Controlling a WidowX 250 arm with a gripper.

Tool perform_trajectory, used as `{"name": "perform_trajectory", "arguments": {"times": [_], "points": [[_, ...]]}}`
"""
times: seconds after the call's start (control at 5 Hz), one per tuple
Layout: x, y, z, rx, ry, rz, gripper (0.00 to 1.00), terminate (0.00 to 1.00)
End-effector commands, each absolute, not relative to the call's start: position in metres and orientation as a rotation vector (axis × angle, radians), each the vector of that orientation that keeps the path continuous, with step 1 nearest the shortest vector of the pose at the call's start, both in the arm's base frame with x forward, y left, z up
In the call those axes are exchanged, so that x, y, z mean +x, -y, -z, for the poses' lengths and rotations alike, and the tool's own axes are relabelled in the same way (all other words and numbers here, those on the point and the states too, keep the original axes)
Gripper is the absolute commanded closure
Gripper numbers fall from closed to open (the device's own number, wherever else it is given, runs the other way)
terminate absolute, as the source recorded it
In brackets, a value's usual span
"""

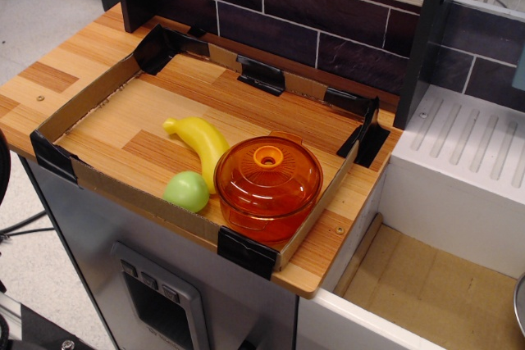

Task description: Take lid off pot

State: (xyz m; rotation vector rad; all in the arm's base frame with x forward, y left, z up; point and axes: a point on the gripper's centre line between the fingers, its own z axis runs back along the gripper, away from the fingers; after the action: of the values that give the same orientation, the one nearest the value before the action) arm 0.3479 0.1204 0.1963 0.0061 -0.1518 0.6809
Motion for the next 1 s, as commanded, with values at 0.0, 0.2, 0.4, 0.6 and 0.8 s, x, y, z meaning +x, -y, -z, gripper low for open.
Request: {"name": "perform_trajectory", "arguments": {"times": [0.0, 0.2, 0.4, 0.6, 0.8], "points": [[0.348, -0.12, -0.196, 0.006, 0.152, -0.681, 0.0, 0.0], [0.339, -0.09, -0.185, 0.011, 0.142, -0.668, 0.0, 0.0], [0.327, -0.061, -0.18, 0.002, 0.128, -0.629, 0.0, 0.0], [0.309, -0.034, -0.177, -0.006, 0.121, -0.587, 0.0, 0.0], [0.291, -0.016, -0.165, 0.004, 0.114, -0.545, 0.0, 0.0]]}}
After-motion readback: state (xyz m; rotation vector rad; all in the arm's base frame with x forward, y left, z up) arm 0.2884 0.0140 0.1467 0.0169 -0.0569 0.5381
